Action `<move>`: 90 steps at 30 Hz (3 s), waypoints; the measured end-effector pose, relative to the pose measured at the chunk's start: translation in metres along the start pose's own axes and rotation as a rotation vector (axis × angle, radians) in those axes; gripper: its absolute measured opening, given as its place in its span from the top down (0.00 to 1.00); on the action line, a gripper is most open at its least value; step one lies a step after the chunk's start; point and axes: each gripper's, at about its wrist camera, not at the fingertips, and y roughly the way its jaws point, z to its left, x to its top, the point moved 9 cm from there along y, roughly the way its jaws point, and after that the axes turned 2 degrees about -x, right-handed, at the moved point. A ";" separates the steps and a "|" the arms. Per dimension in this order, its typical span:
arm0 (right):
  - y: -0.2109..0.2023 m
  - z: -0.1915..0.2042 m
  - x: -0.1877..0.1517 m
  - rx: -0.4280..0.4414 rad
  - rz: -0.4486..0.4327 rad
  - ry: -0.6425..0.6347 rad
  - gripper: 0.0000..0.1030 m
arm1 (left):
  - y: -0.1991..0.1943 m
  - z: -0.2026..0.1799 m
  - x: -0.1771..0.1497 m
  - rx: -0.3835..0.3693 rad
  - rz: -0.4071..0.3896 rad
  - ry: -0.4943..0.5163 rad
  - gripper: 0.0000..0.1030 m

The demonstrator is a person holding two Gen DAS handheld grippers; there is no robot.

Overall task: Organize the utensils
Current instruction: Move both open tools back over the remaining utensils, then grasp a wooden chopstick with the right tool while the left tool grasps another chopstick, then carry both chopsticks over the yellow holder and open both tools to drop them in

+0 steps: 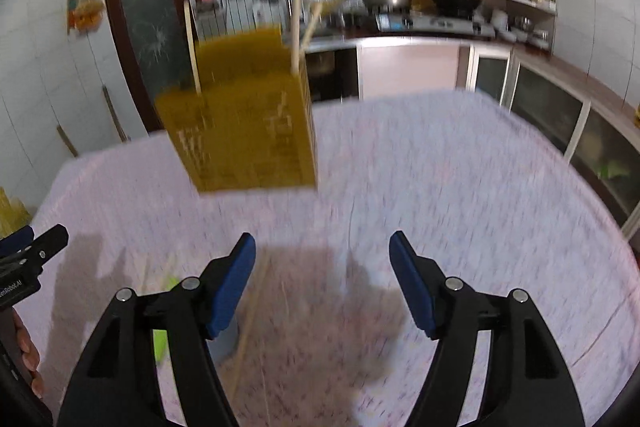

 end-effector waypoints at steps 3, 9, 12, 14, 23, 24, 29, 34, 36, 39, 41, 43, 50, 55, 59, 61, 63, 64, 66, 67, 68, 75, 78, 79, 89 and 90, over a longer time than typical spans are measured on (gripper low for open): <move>0.015 0.003 -0.014 -0.007 0.036 -0.009 0.33 | 0.019 -0.001 -0.016 -0.003 0.048 -0.021 0.05; 0.034 0.011 -0.024 -0.024 0.064 -0.025 0.33 | 0.045 -0.003 -0.029 0.007 0.089 -0.051 0.05; 0.040 0.020 -0.026 -0.015 0.086 -0.016 0.34 | 0.057 -0.007 -0.032 0.005 0.116 -0.063 0.05; 0.040 0.027 -0.026 -0.015 0.087 -0.023 0.34 | 0.063 -0.012 -0.034 0.009 0.135 -0.057 0.05; 0.053 0.040 -0.029 -0.023 0.141 -0.045 0.62 | 0.079 -0.018 -0.043 0.028 0.189 -0.028 0.07; 0.052 0.041 -0.030 -0.015 0.141 -0.045 0.65 | 0.078 -0.018 -0.043 0.027 0.188 -0.029 0.07; 0.049 0.048 -0.032 0.020 0.136 -0.050 0.91 | 0.072 -0.030 -0.044 -0.012 0.179 0.005 0.29; 0.044 0.046 -0.036 0.043 0.142 -0.059 0.93 | 0.067 -0.046 -0.046 -0.055 0.193 0.036 0.53; 0.041 0.042 -0.036 0.039 0.143 -0.070 0.93 | 0.067 -0.051 -0.046 -0.066 0.197 0.052 0.59; 0.037 0.031 -0.038 0.032 0.146 -0.065 0.93 | 0.067 -0.055 -0.045 -0.085 0.205 0.062 0.70; 0.036 0.020 -0.038 0.022 0.149 -0.052 0.93 | 0.068 -0.055 -0.043 -0.103 0.215 0.056 0.82; 0.036 0.012 -0.039 0.025 0.155 -0.030 0.93 | 0.069 -0.056 -0.041 -0.121 0.226 0.043 0.86; 0.037 0.009 -0.035 0.043 0.146 0.002 0.94 | 0.067 -0.062 -0.041 -0.148 0.212 0.047 0.95; 0.026 0.003 -0.028 0.052 0.110 0.019 0.94 | 0.057 -0.059 -0.037 -0.159 0.177 0.022 0.96; 0.010 0.001 -0.017 0.069 0.062 0.033 0.94 | 0.039 -0.058 -0.027 -0.165 0.122 0.011 0.96; 0.000 0.001 -0.009 0.080 0.029 0.038 0.94 | 0.028 -0.055 -0.022 -0.165 0.088 0.012 0.96; -0.011 0.002 -0.003 0.096 -0.004 0.040 0.94 | 0.016 -0.051 -0.016 -0.162 0.052 0.009 0.96; -0.018 0.002 0.001 0.104 -0.025 0.040 0.94 | 0.009 -0.049 -0.012 -0.159 0.031 0.006 0.96; -0.029 0.002 0.006 0.116 -0.057 0.041 0.94 | -0.005 -0.044 -0.005 -0.159 -0.011 -0.002 0.96; -0.035 0.003 0.009 0.123 -0.080 0.040 0.94 | -0.012 -0.041 -0.003 -0.158 -0.030 -0.007 0.96; -0.043 0.003 0.012 0.129 -0.104 0.038 0.94 | -0.017 -0.039 -0.003 -0.157 -0.042 -0.010 0.96; -0.079 0.005 0.023 0.146 -0.222 0.020 0.94 | -0.055 -0.021 0.005 -0.156 -0.137 -0.041 0.96; -0.089 0.006 0.025 0.138 -0.256 0.012 0.94 | -0.067 -0.018 0.005 -0.146 -0.179 -0.036 0.96; -0.091 0.007 0.025 0.140 -0.267 0.010 0.94 | -0.071 -0.018 0.005 -0.147 -0.191 -0.031 0.96; -0.110 0.010 0.027 0.133 -0.344 -0.010 0.94 | -0.096 -0.022 0.005 -0.132 -0.276 0.001 0.96; -0.112 0.010 0.027 0.132 -0.351 -0.013 0.94 | -0.099 -0.023 0.007 -0.130 -0.287 0.005 0.96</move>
